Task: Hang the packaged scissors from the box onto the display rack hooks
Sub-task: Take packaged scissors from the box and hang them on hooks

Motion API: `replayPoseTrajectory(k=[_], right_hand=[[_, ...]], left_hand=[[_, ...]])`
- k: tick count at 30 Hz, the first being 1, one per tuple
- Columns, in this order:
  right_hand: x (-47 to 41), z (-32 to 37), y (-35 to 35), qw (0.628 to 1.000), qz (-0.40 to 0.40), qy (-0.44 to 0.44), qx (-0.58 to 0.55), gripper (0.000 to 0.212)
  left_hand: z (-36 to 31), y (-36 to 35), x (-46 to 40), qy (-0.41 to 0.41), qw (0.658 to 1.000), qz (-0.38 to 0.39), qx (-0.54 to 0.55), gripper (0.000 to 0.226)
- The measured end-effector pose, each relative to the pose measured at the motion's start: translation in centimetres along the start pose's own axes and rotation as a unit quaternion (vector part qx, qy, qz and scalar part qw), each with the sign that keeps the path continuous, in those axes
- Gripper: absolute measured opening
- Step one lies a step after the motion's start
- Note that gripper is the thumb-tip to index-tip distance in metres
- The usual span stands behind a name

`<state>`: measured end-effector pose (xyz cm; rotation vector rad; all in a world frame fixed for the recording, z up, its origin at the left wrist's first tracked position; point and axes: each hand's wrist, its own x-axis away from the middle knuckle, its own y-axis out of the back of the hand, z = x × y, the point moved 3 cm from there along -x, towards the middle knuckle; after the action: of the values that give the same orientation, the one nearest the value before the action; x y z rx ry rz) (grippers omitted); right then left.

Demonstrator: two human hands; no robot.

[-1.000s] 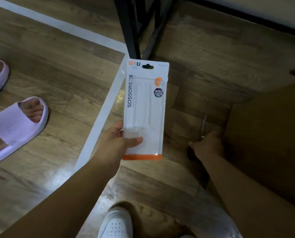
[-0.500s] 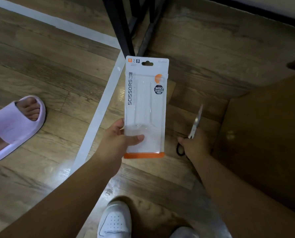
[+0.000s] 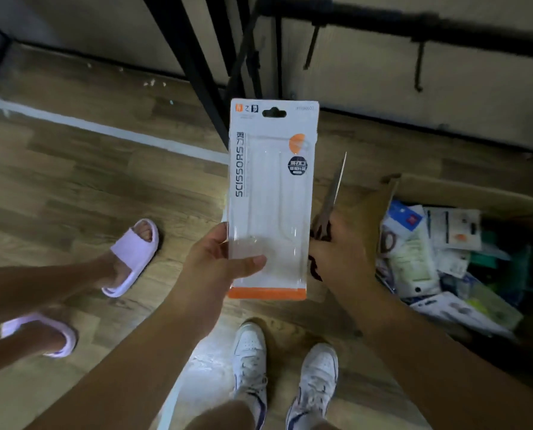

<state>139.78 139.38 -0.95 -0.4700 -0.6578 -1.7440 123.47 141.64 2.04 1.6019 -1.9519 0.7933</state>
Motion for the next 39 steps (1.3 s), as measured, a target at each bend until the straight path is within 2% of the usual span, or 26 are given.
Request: replayPoseTrajectory(k=[3, 7, 14, 17, 19, 21, 24, 27, 30, 34, 35, 39], right_hand=[[5.5, 5.7, 2.2, 0.999, 0.023, 0.015, -0.043, 0.014], [13.4, 12.8, 5.2, 0.994, 0.059, 0.032, -0.09, 0.03], [24.6, 22.4, 9.3, 0.978, 0.131, 0.097, -0.127, 0.026], [27.8, 25.2, 10.6, 0.978, 0.116, 0.1, -0.139, 0.024], [29.1, 26.6, 11.1, 0.984, 0.091, 0.095, -0.12, 0.034], [30.3, 28.0, 11.3, 0.987, 0.079, 0.104, -0.097, 0.034], [31.6, 30.3, 10.9, 0.985, 0.099, 0.098, -0.103, 0.063], [32.4, 31.8, 10.5, 0.972, 0.166, 0.144, -0.086, 0.089], [33.0, 33.4, 9.9, 0.969, 0.146, 0.183, -0.076, 0.071], [34.3, 35.4, 8.1, 0.956, 0.128, 0.244, -0.103, 0.012], [34.5, 35.5, 7.6, 0.956, 0.116, 0.246, -0.112, 0.007], [34.0, 35.2, 6.8, 0.957, 0.047, 0.241, -0.151, 0.02]], left_hand=[[-4.5, -1.6, 5.1, -0.018, 0.999, 0.022, 0.016, 0.057], [-9.7, -3.7, 12.7, -0.037, 0.998, 0.056, 0.012, 0.052], [-18.9, -7.0, 23.5, -0.112, 0.987, 0.108, -0.026, 0.041], [-22.2, -8.2, 27.0, -0.154, 0.98, 0.118, -0.033, 0.046], [-23.9, -8.8, 28.9, -0.179, 0.976, 0.118, -0.028, 0.049], [-25.4, -9.0, 30.6, -0.199, 0.972, 0.121, -0.01, 0.046], [-27.5, -8.9, 32.5, -0.236, 0.964, 0.122, -0.014, 0.049], [-29.3, -8.2, 33.8, -0.26, 0.958, 0.118, -0.009, 0.05], [-30.8, -7.4, 34.0, -0.283, 0.95, 0.133, -0.017, 0.053], [-31.8, -5.9, 33.5, -0.293, 0.944, 0.152, -0.009, 0.055], [-31.9, -5.7, 33.3, -0.29, 0.944, 0.159, -0.008, 0.055], [-32.3, -4.9, 32.6, -0.263, 0.949, 0.174, -0.008, 0.058]])
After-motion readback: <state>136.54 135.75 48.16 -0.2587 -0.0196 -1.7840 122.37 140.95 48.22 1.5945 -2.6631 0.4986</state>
